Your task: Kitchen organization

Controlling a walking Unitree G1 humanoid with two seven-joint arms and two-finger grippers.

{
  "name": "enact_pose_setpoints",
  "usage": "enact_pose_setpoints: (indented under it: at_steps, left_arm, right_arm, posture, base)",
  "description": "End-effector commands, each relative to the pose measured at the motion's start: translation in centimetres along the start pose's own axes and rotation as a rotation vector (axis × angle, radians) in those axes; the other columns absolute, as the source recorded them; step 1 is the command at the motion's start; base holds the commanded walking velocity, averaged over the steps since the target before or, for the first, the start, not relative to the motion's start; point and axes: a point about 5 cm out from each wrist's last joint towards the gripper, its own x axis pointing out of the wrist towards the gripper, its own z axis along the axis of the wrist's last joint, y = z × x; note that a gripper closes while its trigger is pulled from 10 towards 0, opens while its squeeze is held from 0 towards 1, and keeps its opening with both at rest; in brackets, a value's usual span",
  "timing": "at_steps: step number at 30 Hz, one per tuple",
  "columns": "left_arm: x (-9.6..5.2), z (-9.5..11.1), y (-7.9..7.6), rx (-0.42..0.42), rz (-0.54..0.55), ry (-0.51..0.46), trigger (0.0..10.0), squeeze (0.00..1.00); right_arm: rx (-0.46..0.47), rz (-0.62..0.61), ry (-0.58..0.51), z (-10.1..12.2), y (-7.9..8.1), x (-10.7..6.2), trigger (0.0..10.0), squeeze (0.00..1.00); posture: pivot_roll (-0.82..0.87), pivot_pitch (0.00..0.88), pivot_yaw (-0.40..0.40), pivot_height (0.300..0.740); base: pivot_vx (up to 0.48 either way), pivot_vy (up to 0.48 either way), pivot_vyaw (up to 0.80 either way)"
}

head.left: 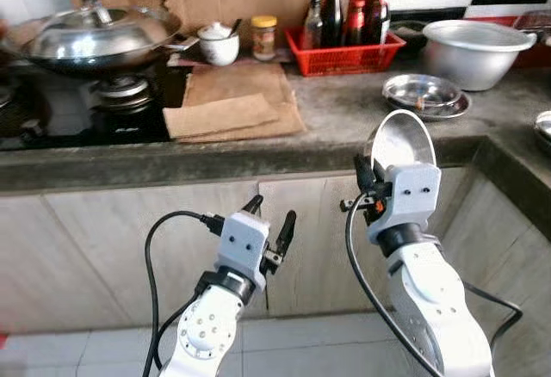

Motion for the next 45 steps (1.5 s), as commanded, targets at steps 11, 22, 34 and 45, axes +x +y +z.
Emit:
enact_pose_setpoints:
  at_steps: [11, 22, 34, 45]
  left_arm:
    - [0.04, 0.04, 0.16, 0.003, -0.001, 0.004, 10.0, 0.0]
    - [-0.04, -0.08, 0.02, -0.004, -0.01, 0.013, 10.0, 0.0]
    - [-0.08, -0.06, -0.08, -0.006, -0.025, 0.014, 10.0, 0.0]
    - [-0.03, -0.12, -0.18, -0.009, -0.037, 0.018, 10.0, 0.0]
  right_arm:
    - [0.007, -0.014, -0.043, 1.24, 0.48, 0.25, 10.0, 0.0]
    - [0.006, -0.027, -0.041, 1.13, 0.52, 0.18, 10.0, 0.0]
    - [-0.002, -0.026, -0.015, 0.49, 0.8, -0.34, 10.0, 0.0]
    - [-0.003, -0.041, -0.007, 0.28, 0.74, -0.46, 10.0, 0.0]
  posture:
    - [0.09, 0.067, 0.015, 0.74]
    - [0.09, 0.067, 0.022, 0.74]
    - [0.09, 0.069, 0.027, 0.74]
    - [0.09, 0.065, 0.029, 0.74]
  base:
    - [0.0, 0.0, -0.71]
    - [0.0, 0.334, -0.8]
    - [0.0, 0.0, -0.8]
    - [0.0, 0.415, -0.8]
